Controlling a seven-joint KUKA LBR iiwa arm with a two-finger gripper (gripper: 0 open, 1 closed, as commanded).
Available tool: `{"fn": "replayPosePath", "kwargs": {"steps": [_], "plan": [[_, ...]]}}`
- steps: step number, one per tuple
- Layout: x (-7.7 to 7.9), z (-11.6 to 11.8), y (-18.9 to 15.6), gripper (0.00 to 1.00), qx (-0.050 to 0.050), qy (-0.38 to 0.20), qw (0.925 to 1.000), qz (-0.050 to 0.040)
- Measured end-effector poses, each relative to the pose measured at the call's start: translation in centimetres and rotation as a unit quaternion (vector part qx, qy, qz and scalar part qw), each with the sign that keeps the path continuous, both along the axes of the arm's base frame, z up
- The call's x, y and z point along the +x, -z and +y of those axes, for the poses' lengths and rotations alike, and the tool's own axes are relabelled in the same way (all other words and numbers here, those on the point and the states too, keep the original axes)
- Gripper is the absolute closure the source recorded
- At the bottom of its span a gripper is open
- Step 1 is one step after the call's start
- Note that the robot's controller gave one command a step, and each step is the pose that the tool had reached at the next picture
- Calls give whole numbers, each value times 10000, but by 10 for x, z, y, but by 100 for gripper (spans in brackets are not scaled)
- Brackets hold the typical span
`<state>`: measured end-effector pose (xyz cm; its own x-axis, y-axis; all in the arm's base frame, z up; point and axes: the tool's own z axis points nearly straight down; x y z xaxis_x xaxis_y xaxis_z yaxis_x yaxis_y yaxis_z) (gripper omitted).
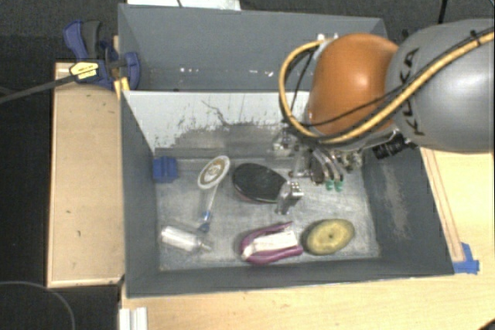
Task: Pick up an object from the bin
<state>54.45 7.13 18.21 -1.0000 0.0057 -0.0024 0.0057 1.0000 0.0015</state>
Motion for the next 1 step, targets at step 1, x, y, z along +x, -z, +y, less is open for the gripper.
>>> {"fn": "replayPosePath", "kwargs": {"steps": [1], "plan": [[46, -7, 110, 0, -4, -1215, 9926, -24]]}}
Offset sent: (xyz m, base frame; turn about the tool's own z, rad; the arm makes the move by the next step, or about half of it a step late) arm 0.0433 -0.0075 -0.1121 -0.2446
